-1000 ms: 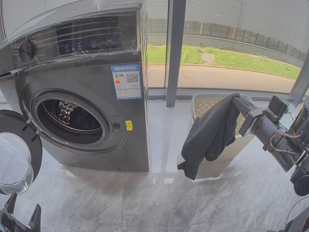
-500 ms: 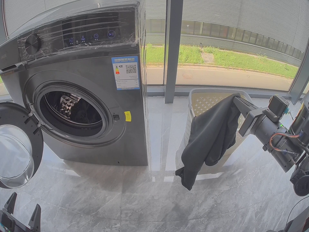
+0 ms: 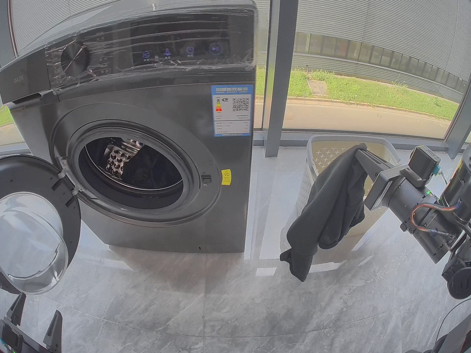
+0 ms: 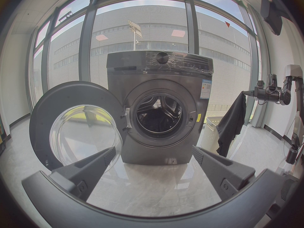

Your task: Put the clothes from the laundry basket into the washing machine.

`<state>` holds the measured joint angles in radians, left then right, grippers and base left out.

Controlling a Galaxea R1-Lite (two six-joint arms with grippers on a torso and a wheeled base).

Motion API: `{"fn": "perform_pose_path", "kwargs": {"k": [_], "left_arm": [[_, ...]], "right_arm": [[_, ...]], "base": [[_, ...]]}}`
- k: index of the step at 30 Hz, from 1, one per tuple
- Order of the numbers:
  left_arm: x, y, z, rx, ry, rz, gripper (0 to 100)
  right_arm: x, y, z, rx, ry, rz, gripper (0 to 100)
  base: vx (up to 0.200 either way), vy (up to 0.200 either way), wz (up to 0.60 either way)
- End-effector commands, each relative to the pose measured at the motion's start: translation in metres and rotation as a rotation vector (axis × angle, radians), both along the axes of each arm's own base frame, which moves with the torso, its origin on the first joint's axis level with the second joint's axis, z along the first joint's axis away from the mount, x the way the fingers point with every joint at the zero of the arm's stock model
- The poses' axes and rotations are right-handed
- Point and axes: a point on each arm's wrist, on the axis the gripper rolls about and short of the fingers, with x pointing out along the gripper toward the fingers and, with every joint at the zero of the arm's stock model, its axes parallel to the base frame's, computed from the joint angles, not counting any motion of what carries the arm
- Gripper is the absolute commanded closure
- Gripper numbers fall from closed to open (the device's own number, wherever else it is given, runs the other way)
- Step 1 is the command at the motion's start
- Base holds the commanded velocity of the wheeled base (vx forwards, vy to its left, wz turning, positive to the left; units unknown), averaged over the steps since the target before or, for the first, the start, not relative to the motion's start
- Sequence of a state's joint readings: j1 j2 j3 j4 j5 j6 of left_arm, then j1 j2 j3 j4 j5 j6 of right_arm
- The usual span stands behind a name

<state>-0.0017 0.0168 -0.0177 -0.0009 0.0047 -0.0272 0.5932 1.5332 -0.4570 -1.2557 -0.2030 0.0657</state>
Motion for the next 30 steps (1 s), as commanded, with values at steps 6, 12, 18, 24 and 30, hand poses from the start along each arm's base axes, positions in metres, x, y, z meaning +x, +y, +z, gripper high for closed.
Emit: {"fn": "perform_pose_path", "kwargs": {"k": [6, 12, 18, 24, 30], "left_arm": [[-0.0002, 0.0000, -0.0044, 0.000, -0.003, 0.002, 0], [-0.0002, 0.0000, -0.0044, 0.000, -0.003, 0.002, 0], [-0.0002, 0.0000, -0.0044, 0.001, -0.003, 0.002, 0], [-0.0002, 0.0000, -0.0044, 0.003, -0.003, 0.000, 0], [-0.0002, 0.0000, -0.0044, 0.003, -0.003, 0.000, 0]], "right_arm": [[-0.0008, 0.0000, -0.0009, -0.001, 0.003, 0.001, 100], [-0.0017, 0.0012, -0.0013, -0.003, 0.004, 0.009, 100], [-0.0039, 0.0007, -0.0042, -0.012, 0.011, 0.031, 100], [-0.0046, 0.0007, -0.0057, -0.015, 0.016, 0.034, 100], [-0.0046, 0.0007, -0.0057, -0.015, 0.016, 0.034, 100]], "base": [[0.000, 0.200, 0.00], [0.000, 0.200, 0.00], [0.000, 0.200, 0.00], [0.000, 0.000, 0.00], [-0.200, 0.000, 0.00]]}}
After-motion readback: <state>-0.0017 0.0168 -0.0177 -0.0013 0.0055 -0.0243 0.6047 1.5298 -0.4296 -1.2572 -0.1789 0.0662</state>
